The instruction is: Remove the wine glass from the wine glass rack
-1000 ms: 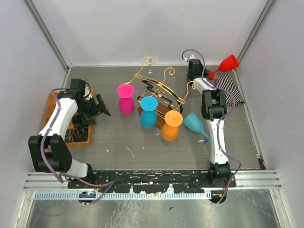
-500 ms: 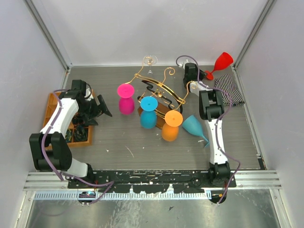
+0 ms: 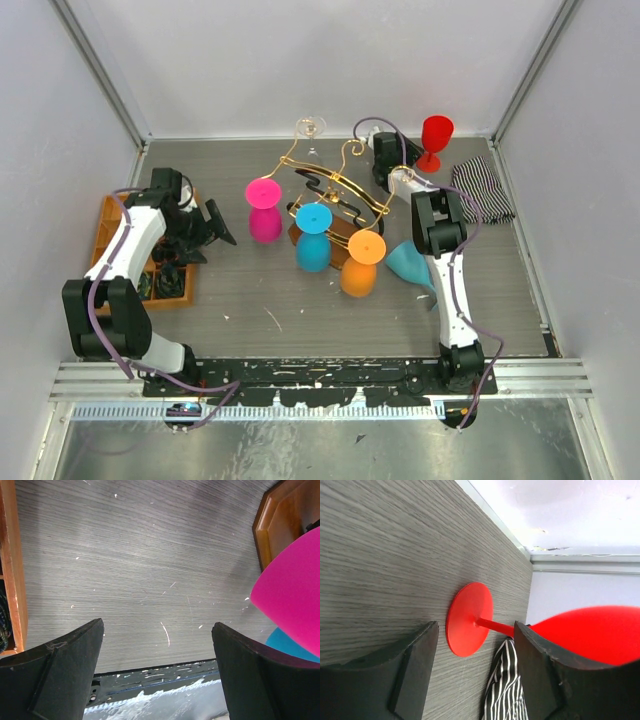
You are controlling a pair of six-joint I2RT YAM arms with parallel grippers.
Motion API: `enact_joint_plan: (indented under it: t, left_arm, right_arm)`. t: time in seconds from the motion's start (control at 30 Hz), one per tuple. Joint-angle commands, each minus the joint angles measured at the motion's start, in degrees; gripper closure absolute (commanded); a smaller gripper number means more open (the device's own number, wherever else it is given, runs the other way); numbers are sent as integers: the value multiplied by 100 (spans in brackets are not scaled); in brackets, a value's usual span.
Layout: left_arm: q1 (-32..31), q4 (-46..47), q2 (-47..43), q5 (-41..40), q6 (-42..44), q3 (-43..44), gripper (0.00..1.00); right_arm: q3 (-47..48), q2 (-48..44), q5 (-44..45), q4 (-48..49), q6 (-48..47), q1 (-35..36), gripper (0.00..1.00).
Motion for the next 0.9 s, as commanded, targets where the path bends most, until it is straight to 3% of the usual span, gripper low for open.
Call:
enact_joint_plan:
  t: [0.0, 0.4, 0.87]
  left_arm:
    - [2, 87, 40, 146, 92, 11, 4]
    - [-3, 64, 41, 118, 101, 77, 4]
    - [0, 88, 103, 122, 92, 126, 4]
  right_arm:
    - [-176, -142, -896, -1179, 875, 91, 30]
    - [-37, -393, -1788, -2273, 1786, 90, 28]
    - [-1066, -693, -852, -1765, 1532, 90, 27]
